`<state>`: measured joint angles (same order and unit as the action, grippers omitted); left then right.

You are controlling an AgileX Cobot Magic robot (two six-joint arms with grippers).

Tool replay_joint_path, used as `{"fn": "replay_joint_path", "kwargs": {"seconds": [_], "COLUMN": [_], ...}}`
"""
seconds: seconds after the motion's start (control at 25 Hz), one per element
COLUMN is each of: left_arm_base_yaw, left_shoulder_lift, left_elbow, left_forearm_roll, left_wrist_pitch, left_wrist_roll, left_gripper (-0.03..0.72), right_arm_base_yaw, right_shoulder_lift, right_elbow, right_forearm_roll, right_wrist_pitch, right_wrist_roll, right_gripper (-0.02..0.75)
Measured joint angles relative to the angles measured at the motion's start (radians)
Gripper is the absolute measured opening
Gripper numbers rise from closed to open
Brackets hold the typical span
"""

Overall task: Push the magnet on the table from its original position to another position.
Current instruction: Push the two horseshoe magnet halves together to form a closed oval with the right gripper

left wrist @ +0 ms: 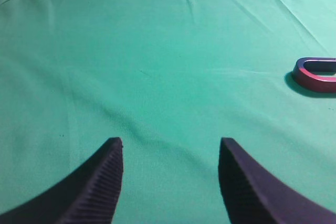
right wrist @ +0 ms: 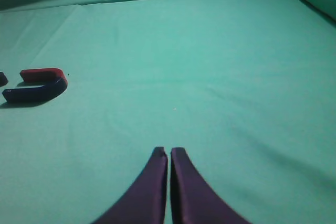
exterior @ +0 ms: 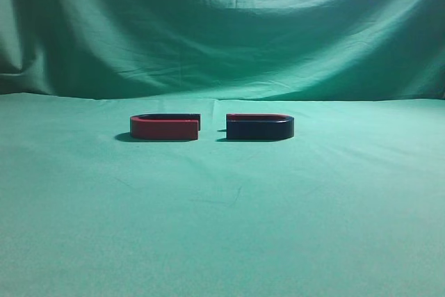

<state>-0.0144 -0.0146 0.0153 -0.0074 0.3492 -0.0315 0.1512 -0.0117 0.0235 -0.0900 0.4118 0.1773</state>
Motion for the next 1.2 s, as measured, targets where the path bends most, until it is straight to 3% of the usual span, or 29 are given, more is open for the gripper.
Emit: {"fn": "replay_joint_path", "kwargs": {"seconds": [0.84, 0.96, 1.2], "left_arm_base_yaw": [0.000, 0.000, 0.000], "left_shoulder_lift": [0.000, 0.000, 0.000], "left_elbow": [0.000, 0.000, 0.000], "left_forearm_roll": [0.000, 0.000, 0.000], "left_wrist_pitch": [0.000, 0.000, 0.000], "left_wrist_roll": [0.000, 0.000, 0.000], "left_gripper": [0.372, 0.372, 0.372], "right_arm_base_yaw": [0.000, 0.000, 0.002], "right_shoulder_lift": [0.000, 0.000, -0.001], "right_elbow": [0.000, 0.000, -0.004], "right_forearm_roll": [-0.006, 0.031, 0.069], "right_wrist_pitch": [-0.017, -0.123, -0.518], "right_wrist_roll": [0.000, 0.015, 0.058], "right_gripper": [0.000, 0.000, 0.000]}}
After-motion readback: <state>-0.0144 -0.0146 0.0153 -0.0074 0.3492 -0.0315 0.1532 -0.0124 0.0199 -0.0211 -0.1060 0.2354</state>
